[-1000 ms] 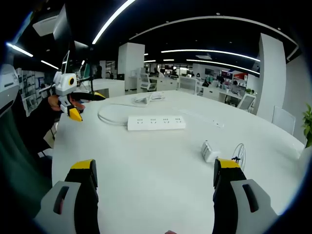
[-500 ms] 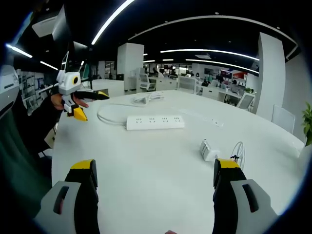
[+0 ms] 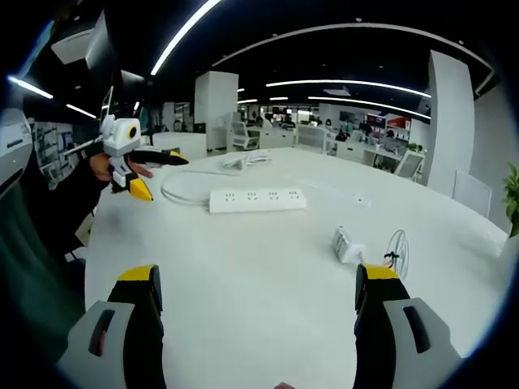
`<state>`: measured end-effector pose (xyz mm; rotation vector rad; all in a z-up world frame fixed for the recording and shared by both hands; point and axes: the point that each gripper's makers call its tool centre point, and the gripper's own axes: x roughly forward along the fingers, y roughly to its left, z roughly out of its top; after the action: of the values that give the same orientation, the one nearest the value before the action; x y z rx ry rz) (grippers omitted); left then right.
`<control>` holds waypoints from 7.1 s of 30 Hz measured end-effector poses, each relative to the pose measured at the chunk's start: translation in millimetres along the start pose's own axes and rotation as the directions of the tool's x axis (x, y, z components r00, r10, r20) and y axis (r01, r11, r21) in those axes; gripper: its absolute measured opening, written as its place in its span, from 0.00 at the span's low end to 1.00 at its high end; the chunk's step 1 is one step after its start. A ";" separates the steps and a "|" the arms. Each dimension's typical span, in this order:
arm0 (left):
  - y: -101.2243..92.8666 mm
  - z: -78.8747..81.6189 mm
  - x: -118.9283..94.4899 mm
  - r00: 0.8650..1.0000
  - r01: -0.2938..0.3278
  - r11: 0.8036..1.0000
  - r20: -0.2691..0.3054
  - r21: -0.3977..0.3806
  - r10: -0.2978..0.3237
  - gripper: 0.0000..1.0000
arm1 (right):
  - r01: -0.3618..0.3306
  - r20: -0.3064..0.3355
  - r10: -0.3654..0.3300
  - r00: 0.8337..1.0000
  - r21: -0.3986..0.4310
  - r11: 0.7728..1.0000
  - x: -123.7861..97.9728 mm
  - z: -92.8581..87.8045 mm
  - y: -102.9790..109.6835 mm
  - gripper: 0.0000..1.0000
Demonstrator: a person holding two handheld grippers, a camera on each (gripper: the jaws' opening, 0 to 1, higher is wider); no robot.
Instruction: Straighten the power strip on the desk, plug the charger into it
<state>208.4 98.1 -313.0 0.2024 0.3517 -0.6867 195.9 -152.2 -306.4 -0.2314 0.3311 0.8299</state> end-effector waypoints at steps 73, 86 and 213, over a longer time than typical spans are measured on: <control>47.4 13.5 74.0 0.986 0.009 1.000 -0.169 0.005 -0.008 1.00 | -0.003 -0.009 0.003 1.000 0.050 0.999 2.9 -22.8 -11.3 0.99; 49.4 13.9 83.1 0.979 0.021 1.000 -0.205 0.016 -0.017 1.00 | -0.003 -0.004 0.003 1.000 0.051 0.999 1.9 -22.4 -11.1 0.99; 42.1 -10.3 169.4 0.860 0.106 0.992 -0.493 -0.075 -0.129 0.76 | 0.038 0.000 -0.039 0.999 0.087 0.995 -17.3 -43.0 -36.6 0.98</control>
<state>354.9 34.4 -384.3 0.3180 0.8831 -0.7421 204.1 -202.1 -337.0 -0.1551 0.3592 0.7758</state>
